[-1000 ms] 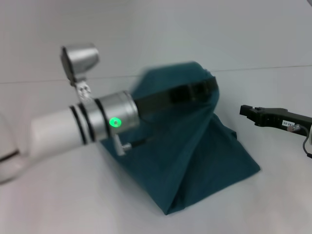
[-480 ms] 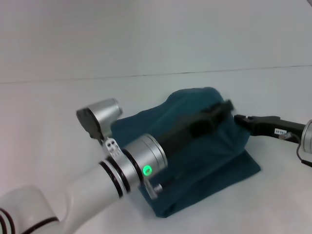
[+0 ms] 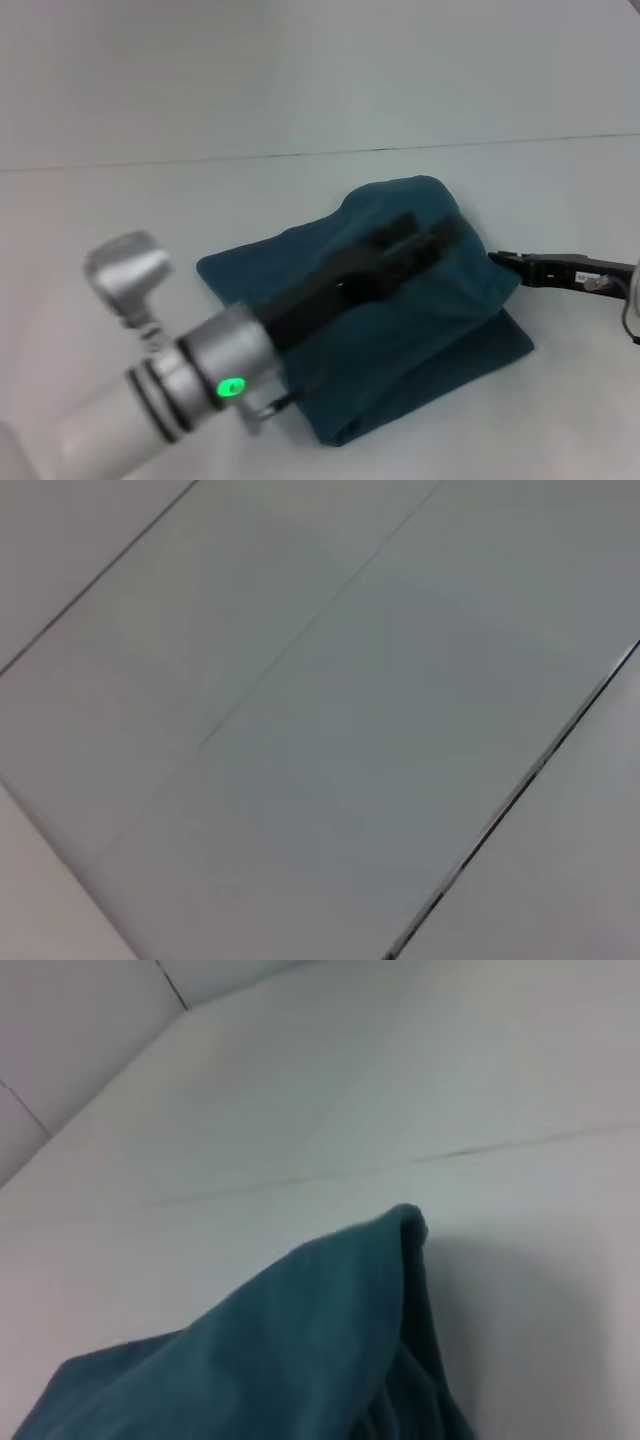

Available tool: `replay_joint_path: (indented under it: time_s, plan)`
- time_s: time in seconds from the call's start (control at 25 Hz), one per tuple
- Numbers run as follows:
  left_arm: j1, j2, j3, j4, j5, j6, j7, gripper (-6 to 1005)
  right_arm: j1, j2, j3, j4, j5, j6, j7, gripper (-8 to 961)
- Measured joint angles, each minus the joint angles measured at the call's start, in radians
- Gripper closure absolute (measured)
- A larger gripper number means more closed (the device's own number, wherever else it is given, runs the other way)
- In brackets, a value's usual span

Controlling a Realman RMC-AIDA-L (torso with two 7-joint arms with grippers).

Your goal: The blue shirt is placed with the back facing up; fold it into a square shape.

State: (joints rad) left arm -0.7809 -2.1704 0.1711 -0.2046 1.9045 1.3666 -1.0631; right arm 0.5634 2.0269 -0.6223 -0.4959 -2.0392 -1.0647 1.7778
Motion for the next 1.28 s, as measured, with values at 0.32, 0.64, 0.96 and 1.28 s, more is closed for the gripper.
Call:
replay_joint_path:
  time_s: [0.32, 0.64, 0.96, 1.28]
  plan:
    - [0.129, 0.005, 0.028, 0.286, 0.064, 0.201, -0.158, 131, -0.011, -0.071, 0.064, -0.058, 0.011, -0.192, 0.100, 626]
    - [0.197, 0.007, 0.166, 0.474, 0.065, 0.255, -0.236, 63, 0.027, -0.121, 0.023, -0.073, -0.006, -0.314, 0.271, 420]
    - [0.276, 0.008, 0.250, 0.618, 0.065, 0.322, -0.254, 63, 0.083, -0.102, -0.009, -0.063, -0.091, -0.307, 0.367, 425]
    - [0.320, 0.009, 0.280, 0.646, 0.066, 0.329, -0.246, 63, 0.083, -0.089, -0.020, -0.055, -0.102, -0.270, 0.392, 428]
